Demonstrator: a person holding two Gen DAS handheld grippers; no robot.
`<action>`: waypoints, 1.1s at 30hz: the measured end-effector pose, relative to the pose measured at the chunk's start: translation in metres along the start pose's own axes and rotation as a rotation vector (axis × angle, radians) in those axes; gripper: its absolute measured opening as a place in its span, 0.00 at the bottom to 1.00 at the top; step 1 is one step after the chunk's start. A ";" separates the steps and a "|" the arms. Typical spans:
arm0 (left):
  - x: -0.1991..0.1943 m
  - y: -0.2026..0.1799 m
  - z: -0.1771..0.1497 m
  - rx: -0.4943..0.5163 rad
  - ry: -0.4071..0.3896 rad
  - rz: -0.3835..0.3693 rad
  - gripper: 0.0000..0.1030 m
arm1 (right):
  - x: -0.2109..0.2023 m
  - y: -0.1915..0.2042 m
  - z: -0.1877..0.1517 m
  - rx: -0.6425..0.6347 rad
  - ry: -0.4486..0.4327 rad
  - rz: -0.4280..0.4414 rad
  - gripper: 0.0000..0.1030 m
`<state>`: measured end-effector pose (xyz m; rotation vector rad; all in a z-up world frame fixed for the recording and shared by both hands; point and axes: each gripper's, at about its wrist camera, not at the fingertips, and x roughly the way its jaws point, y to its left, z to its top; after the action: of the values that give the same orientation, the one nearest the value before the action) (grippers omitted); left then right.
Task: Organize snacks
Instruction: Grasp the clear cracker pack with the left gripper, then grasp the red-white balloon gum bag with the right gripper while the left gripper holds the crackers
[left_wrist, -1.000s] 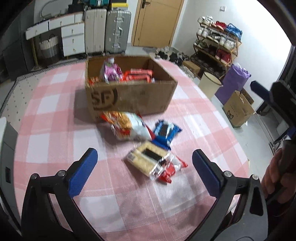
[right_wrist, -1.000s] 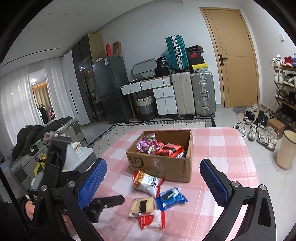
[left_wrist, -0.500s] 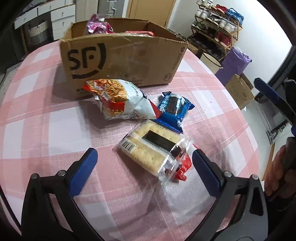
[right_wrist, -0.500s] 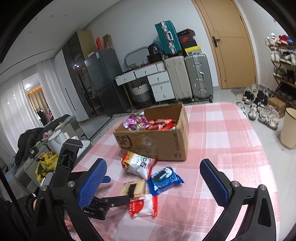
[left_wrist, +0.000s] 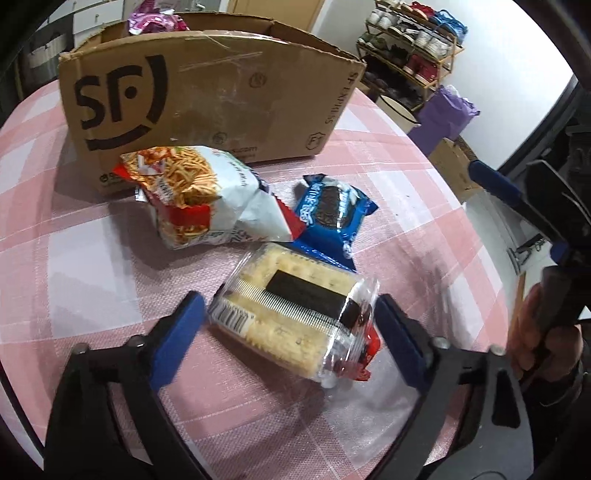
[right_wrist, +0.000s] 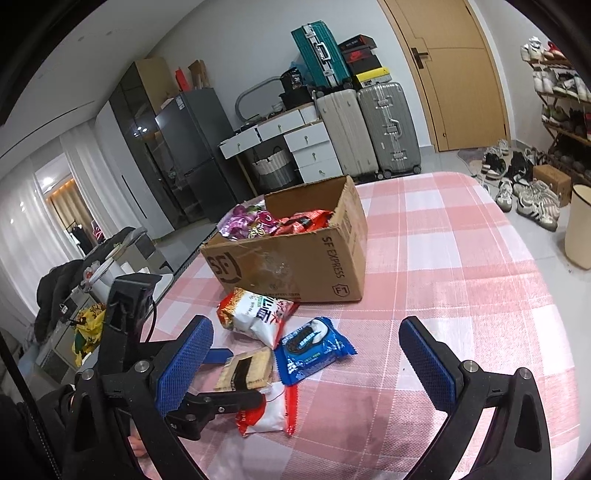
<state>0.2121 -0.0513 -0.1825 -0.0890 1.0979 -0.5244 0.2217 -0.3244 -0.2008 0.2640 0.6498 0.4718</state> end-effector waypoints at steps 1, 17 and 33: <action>0.000 0.000 0.000 0.006 -0.002 -0.003 0.83 | 0.001 -0.002 -0.001 0.004 0.001 -0.002 0.99; -0.020 0.008 -0.013 0.015 -0.030 -0.007 0.63 | 0.007 -0.008 -0.008 0.025 0.009 -0.006 0.99; -0.057 0.022 -0.031 -0.011 -0.086 0.024 0.63 | 0.002 0.000 -0.014 0.006 0.028 -0.012 0.99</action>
<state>0.1731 -0.0009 -0.1572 -0.1065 1.0171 -0.4892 0.2144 -0.3221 -0.2131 0.2595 0.6799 0.4631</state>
